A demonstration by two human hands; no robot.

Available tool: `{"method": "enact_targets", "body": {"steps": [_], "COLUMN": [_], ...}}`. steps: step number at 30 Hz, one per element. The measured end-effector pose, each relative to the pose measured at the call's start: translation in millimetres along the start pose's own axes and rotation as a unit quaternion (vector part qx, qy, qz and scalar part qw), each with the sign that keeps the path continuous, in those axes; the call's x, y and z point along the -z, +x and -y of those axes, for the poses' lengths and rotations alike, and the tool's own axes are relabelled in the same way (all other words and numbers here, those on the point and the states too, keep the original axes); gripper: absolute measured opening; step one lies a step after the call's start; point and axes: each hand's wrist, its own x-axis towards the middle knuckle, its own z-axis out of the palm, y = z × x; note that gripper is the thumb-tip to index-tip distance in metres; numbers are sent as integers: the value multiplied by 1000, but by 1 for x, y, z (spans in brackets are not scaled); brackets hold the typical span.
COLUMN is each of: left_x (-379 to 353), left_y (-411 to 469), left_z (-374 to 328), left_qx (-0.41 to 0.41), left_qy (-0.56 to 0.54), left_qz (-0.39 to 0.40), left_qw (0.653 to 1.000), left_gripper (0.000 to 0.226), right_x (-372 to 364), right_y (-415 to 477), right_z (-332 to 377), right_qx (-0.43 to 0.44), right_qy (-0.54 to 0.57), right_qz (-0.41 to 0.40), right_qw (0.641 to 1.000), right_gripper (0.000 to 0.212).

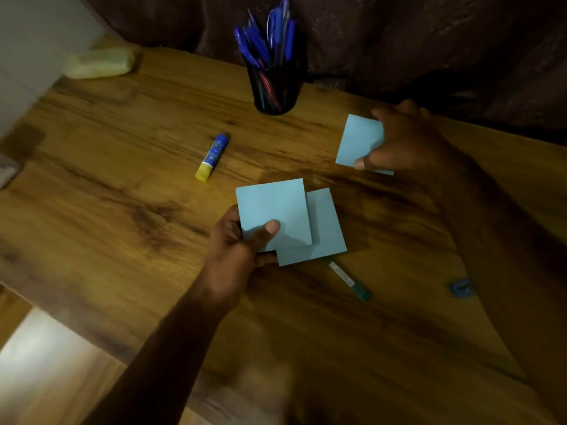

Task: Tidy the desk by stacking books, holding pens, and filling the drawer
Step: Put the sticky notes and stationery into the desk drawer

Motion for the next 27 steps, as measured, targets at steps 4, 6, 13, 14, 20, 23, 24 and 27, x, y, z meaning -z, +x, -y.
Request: {"method": "enact_targets", "body": {"steps": [4, 6, 13, 14, 20, 23, 24, 27], "left_x": [2, 1, -2, -2, 12, 34, 41, 58], "left_y": [-2, -2, -6, -10, -57, -83, -91, -113], "left_z": [1, 1, 0, -2, -4, -8, -11, -21], "left_qx": [-15, -20, -17, -15, -10, -17, -20, -31], "left_qy": [-15, -17, -45, -57, -94, -93, -94, -84], "left_qz": [-6, -7, -25, -36, -54, -57, -58, -74], "left_qw": [1000, 1000, 999, 998, 994, 994, 994, 993], "left_gripper": [47, 48, 48, 48, 42, 43, 44, 41], "right_x": [-1, -3, 1, 1, 1, 3, 5, 11], "right_y": [-3, -8, -29, -33, -66, -85, -92, -118], "right_z": [0, -1, 3, 1, -13, -14, -10, 14], "right_qx": [5, 16, -11, -12, 40, 65, 61, 40], "right_qy": [20, 41, 18, 26, 129, 179, 210, 345], "right_qz": [-30, -66, -99, -106, -155, -161, -150, -96], "right_qw": [999, 997, 995, 994, 979, 968, 964, 933], "right_gripper": [99, 97, 92, 89, 55, 44, 45, 55]}}
